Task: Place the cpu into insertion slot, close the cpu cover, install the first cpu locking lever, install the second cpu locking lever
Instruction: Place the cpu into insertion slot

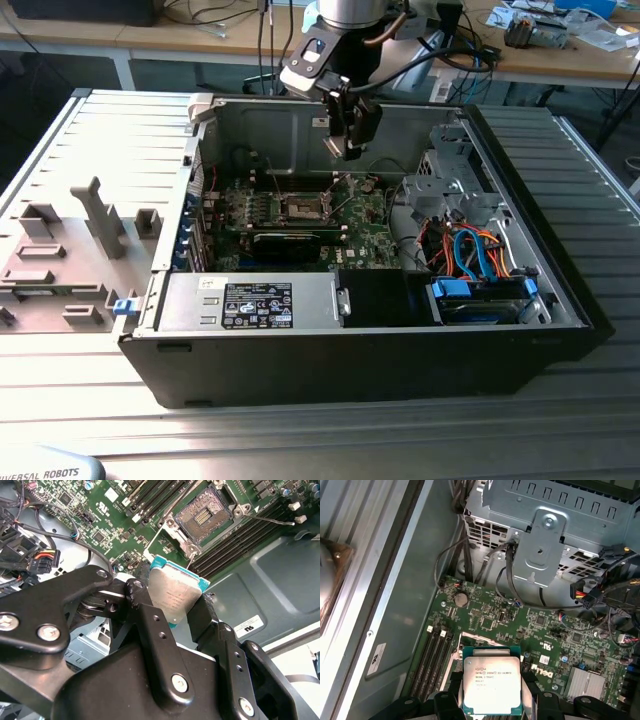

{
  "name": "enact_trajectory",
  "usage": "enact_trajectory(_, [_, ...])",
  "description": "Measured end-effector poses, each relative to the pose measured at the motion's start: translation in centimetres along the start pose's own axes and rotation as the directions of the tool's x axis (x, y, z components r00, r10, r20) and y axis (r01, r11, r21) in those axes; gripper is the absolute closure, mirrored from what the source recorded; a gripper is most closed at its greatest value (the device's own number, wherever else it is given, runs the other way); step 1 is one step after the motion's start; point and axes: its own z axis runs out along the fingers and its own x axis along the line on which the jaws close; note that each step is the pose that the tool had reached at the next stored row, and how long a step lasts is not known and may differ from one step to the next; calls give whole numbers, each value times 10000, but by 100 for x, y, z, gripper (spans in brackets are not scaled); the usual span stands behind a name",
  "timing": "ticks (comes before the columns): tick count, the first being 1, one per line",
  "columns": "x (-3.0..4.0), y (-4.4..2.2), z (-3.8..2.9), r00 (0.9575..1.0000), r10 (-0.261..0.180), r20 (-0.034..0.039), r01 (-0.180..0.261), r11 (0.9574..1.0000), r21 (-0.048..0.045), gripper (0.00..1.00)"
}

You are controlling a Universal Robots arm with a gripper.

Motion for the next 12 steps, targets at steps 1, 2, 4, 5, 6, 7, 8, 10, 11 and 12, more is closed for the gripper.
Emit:
enact_trajectory(1, [0,0,0,10000,16,1,-16,10000,0,46])
enact_trajectory(2, [0,0,0,10000,27,2,-27,10000,0,46])
enact_trajectory(4, [0,0,0,10000,61,6,-61,10000,-1,46])
enact_trajectory(5, [0,0,0,10000,72,6,-72,10000,-1,46])
enact_trajectory(6, [0,0,0,10000,96,9,-96,10000,-2,46])
enact_trajectory(7, [0,0,0,9999,111,10,-111,9999,-2,46])
enact_trajectory(8, [0,0,0,9999,122,11,-122,9999,-2,46])
enact_trajectory(10, [0,0,0,9999,149,13,-149,9999,-3,46])
enact_trajectory(11, [0,0,0,9999,165,15,-165,9999,-3,46])
enact_trajectory(12, [0,0,0,9998,178,16,-178,9998,-4,46])
